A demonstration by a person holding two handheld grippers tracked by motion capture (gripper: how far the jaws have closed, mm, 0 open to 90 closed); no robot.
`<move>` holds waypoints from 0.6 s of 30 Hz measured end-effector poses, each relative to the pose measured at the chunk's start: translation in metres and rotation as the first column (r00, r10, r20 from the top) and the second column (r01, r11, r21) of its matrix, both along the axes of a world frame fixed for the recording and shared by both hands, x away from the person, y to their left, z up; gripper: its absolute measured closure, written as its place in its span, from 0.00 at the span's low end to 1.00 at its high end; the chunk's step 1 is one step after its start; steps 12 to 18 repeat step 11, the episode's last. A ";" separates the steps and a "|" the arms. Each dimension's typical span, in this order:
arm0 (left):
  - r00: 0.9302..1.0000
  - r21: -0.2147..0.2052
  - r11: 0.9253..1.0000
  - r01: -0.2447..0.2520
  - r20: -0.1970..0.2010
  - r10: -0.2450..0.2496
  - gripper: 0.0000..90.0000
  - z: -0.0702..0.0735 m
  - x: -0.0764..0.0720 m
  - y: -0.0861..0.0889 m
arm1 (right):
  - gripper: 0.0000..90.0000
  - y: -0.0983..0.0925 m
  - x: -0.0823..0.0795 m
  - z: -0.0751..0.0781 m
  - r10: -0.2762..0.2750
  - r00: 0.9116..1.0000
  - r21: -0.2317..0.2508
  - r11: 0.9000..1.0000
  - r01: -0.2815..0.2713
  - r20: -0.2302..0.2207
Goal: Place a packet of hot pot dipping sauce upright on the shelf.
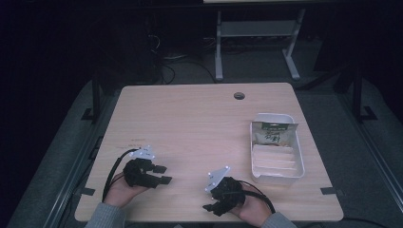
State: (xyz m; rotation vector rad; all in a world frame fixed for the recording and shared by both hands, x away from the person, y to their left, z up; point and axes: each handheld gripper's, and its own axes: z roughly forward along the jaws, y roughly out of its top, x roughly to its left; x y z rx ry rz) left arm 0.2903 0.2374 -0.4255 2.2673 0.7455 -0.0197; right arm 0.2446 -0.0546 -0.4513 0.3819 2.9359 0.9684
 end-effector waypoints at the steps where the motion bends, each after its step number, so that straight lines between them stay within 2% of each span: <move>1: 1.000 0.009 1.000 0.002 -0.001 -0.002 0.53 -0.001 0.000 -0.002 | 0.41 -0.001 0.000 0.001 -0.004 1.000 0.016 1.000 0.004 0.003; 7: 1.000 0.028 1.000 0.012 -0.001 -0.012 0.50 -0.004 -0.001 -0.006 | 0.39 -0.005 -0.003 -0.002 -0.011 1.000 0.033 0.999 0.011 -0.003; 11: 1.000 0.032 0.999 0.012 0.004 -0.012 0.48 -0.004 -0.001 -0.007 | 0.37 -0.009 -0.004 -0.001 -0.019 1.000 0.069 0.997 0.019 -0.007; 18: 1.000 0.032 0.999 0.012 0.004 -0.012 0.48 -0.004 -0.001 -0.007 | 0.37 -0.009 -0.004 -0.001 -0.019 1.000 0.069 0.997 0.019 -0.007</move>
